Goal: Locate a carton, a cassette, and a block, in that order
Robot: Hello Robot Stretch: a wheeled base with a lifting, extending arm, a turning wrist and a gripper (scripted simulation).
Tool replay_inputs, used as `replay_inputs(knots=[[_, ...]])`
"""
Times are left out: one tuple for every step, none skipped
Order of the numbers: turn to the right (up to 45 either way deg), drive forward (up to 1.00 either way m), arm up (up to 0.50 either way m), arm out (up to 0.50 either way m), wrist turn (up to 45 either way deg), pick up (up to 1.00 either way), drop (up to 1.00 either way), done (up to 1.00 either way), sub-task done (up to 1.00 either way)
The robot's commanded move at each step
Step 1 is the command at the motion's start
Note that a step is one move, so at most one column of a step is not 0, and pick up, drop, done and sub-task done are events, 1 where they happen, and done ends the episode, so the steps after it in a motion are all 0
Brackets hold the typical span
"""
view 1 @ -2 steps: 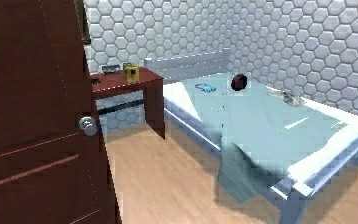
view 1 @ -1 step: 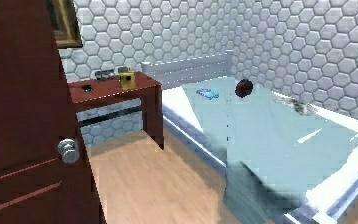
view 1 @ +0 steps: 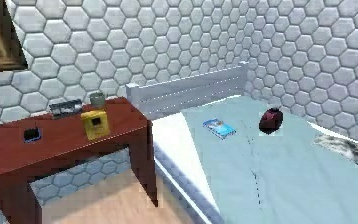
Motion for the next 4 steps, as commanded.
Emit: replay_inputs(knots=[[-30.0, 0.00, 0.00, 0.00, 0.0, 0.00, 0.00, 0.00, 0.00], [0.0, 0.40, 0.00, 0.00, 0.0, 0.00, 0.00, 0.00, 0.00], [-33.0, 0.00, 0.00, 0.00, 0.0, 0.00, 0.00, 0.00, 0.00], [0.0, 0.30, 0.00, 0.00, 0.0, 0.00, 0.00, 0.00, 0.00]])
